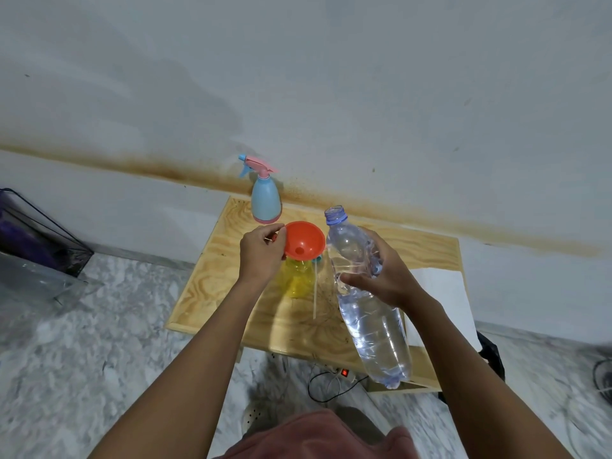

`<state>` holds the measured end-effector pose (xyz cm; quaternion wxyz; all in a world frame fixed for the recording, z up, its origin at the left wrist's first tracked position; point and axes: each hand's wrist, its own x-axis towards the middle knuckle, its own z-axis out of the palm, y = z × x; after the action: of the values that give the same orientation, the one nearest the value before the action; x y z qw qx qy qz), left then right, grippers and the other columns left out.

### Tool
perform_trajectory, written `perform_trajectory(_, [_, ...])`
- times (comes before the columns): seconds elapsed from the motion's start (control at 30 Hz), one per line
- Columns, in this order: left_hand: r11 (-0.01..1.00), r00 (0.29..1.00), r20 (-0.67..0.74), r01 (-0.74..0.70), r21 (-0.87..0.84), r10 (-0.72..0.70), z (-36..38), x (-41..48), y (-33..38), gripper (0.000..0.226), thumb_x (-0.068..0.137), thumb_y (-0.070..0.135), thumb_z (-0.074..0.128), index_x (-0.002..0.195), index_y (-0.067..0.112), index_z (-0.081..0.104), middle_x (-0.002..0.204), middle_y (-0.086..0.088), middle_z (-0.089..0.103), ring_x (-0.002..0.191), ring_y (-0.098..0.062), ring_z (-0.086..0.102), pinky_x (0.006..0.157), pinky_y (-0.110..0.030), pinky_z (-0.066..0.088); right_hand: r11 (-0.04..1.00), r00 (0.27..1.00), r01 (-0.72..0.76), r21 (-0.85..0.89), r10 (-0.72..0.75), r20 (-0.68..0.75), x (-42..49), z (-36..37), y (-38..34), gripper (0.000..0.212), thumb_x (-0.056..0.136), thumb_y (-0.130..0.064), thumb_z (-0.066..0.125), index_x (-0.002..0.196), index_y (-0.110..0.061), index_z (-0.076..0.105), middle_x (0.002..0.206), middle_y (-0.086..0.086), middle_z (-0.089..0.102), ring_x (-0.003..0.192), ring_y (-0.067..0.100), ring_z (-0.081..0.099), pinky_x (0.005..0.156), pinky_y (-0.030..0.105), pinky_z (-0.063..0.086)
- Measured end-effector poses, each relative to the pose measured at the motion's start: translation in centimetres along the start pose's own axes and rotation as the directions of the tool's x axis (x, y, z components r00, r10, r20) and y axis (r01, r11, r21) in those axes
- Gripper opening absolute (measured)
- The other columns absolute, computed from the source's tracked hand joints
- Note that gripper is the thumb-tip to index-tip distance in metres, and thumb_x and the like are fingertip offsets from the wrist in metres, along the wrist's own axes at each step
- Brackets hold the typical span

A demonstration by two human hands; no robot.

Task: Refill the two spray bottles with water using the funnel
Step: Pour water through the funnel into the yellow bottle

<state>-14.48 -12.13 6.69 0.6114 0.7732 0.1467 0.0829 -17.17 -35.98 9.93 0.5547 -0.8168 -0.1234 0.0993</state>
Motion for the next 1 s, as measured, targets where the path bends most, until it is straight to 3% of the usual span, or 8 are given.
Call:
perform_trajectory(0.17, [1.0, 1.0, 0.001, -0.005, -0.005, 0.005, 0.03, 0.18, -0.26, 0.024, 0.096, 0.017, 0.063, 0.116, 0.008, 0.072, 0.095, -0.01, 0.069, 0.082, -0.031, 0.07, 0.049, -0.014, 0.052, 1.0, 0.999, -0.009, -0.011, 0.009, 0.054, 0.15, 0.52, 0.02, 0.08, 0.07, -0.043, 0.084, 0.139, -0.037, 0.043, 0.117, -0.025, 0.066, 0.104, 0.004, 0.069, 0.079, 0.021, 0.057])
perform_trajectory(0.33, [1.0, 1.0, 0.002, -0.02, 0.001, 0.02, 0.0, 0.34, -0.37, 0.024, 0.096, 0.017, 0.062, 0.116, 0.008, 0.072, 0.093, -0.01, 0.069, 0.08, -0.029, 0.07, 0.049, -0.015, 0.052, 1.0, 0.996, -0.027, -0.003, 0.027, 0.084, 0.31, 0.89, 0.35, 0.075, 0.078, -0.023, 0.083, 0.14, -0.03, 0.042, 0.115, -0.014, 0.067, 0.094, 0.006, 0.072, 0.069, 0.018, 0.055])
perform_trajectory(0.43, [1.0, 1.0, 0.004, -0.03, 0.002, 0.03, 0.08, 0.33, -0.3, 0.024, 0.096, 0.017, 0.062, 0.116, 0.008, 0.072, 0.09, -0.009, 0.069, 0.077, -0.026, 0.069, 0.05, -0.015, 0.052, 0.999, 0.994, -0.035, -0.009, 0.036, 0.102, 0.38, 0.97, 0.47, 0.076, 0.078, -0.024, 0.081, 0.143, -0.024, 0.042, 0.111, -0.011, 0.068, 0.085, 0.005, 0.072, 0.066, 0.017, 0.053])
perform_trajectory(0.57, [1.0, 1.0, 0.007, -0.028, -0.006, 0.028, 0.23, 0.31, -0.17, 0.024, 0.097, 0.017, 0.062, 0.116, 0.008, 0.072, 0.088, -0.005, 0.068, 0.075, -0.023, 0.068, 0.052, -0.018, 0.054, 0.999, 0.99, -0.049, 0.005, 0.048, 0.132, 0.53, 0.95, 0.55, 0.078, 0.075, -0.03, 0.08, 0.143, -0.023, 0.042, 0.114, -0.01, 0.067, 0.087, 0.003, 0.072, 0.067, 0.017, 0.054])
perform_trajectory(0.73, [1.0, 0.999, 0.017, -0.026, -0.013, 0.027, 0.29, 0.29, -0.13, 0.023, 0.097, 0.017, 0.062, 0.116, 0.009, 0.072, 0.086, -0.002, 0.068, 0.075, -0.022, 0.068, 0.055, -0.021, 0.057, 0.997, 0.985, -0.072, 0.015, 0.069, 0.155, 0.76, 0.82, 0.92, 0.07, 0.08, -0.024, 0.08, 0.14, -0.022, 0.045, 0.109, -0.008, 0.07, 0.089, 0.008, 0.073, 0.07, 0.021, 0.056])
perform_trajectory(0.87, [1.0, 1.0, 0.013, -0.024, -0.01, 0.024, 0.39, 0.44, -0.15, 0.024, 0.097, 0.017, 0.062, 0.116, 0.009, 0.072, 0.089, -0.005, 0.069, 0.074, -0.022, 0.068, 0.054, -0.019, 0.056, 0.994, 0.981, -0.101, 0.032, 0.095, 0.168, 0.9, 0.74, 0.91, 0.066, 0.081, -0.021, 0.079, 0.138, -0.02, 0.046, 0.099, -0.005, 0.071, 0.077, 0.007, 0.072, 0.061, 0.021, 0.054])
perform_trajectory(1.0, [1.0, 1.0, 0.009, -0.019, -0.016, 0.019, 0.43, 0.47, -0.19, 0.023, 0.097, 0.017, 0.062, 0.115, 0.009, 0.073, 0.087, -0.003, 0.07, 0.075, -0.021, 0.068, 0.055, -0.021, 0.057, 0.995, 0.978, -0.096, 0.014, 0.092, 0.187, 0.95, 0.64, 0.83, 0.063, 0.082, -0.023, 0.078, 0.137, -0.024, 0.047, 0.1, -0.005, 0.072, 0.077, 0.007, 0.072, 0.061, 0.021, 0.053])
